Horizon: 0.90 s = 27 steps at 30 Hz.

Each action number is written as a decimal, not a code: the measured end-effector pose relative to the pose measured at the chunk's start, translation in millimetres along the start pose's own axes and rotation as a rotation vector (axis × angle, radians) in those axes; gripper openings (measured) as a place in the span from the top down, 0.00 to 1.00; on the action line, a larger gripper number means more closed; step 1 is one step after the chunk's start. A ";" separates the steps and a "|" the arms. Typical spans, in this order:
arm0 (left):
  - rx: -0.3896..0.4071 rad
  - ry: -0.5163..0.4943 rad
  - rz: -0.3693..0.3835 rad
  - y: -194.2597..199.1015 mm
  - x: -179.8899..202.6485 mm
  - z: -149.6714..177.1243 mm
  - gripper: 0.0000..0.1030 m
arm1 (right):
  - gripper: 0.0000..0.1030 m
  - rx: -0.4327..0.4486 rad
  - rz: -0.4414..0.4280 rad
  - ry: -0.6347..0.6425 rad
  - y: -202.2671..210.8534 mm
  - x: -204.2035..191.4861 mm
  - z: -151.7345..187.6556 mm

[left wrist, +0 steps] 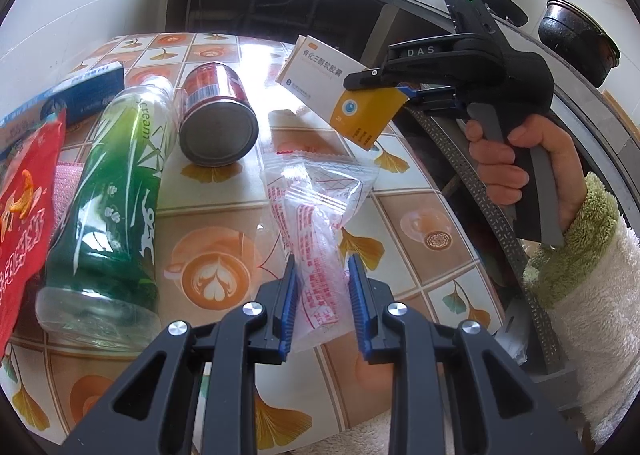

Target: Collect trash

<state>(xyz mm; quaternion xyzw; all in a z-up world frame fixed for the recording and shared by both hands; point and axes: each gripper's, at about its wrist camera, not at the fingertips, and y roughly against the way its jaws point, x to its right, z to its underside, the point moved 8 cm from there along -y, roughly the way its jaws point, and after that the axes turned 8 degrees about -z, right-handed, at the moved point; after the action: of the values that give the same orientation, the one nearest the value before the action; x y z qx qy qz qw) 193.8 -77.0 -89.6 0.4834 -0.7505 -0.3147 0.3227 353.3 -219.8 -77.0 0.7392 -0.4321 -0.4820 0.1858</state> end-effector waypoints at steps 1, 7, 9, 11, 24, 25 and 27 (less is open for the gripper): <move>0.000 0.001 0.000 -0.1 -0.7 -0.1 0.77 | 0.72 0.000 0.001 0.000 -0.2 -0.2 -0.1; 0.000 0.000 0.000 1.2 -0.1 0.7 0.77 | 0.72 0.000 0.001 0.001 -0.9 -1.4 -0.5; 0.000 0.001 -0.001 1.1 0.1 0.4 0.77 | 0.72 -0.001 0.002 0.002 -0.9 -1.4 -0.5; 0.000 0.001 -0.001 1.2 -0.4 0.3 0.77 | 0.72 -0.001 0.003 0.001 -0.8 -1.4 -0.5; 0.002 0.000 -0.002 1.4 -0.3 0.2 0.77 | 0.72 0.007 0.007 -0.006 5.5 2.1 -0.5; 0.002 0.000 -0.002 1.4 -0.6 0.2 0.77 | 0.72 0.007 0.007 -0.005 5.5 1.9 -0.6; 0.002 0.000 -0.002 1.5 -0.5 0.1 0.77 | 0.72 0.006 0.009 -0.003 5.8 2.1 -0.3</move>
<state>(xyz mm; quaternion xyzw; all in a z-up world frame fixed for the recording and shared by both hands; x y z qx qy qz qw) 193.1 -76.0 -88.6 0.4847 -0.7502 -0.3140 0.3219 351.3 -224.8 -74.0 0.7369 -0.4373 -0.4811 0.1851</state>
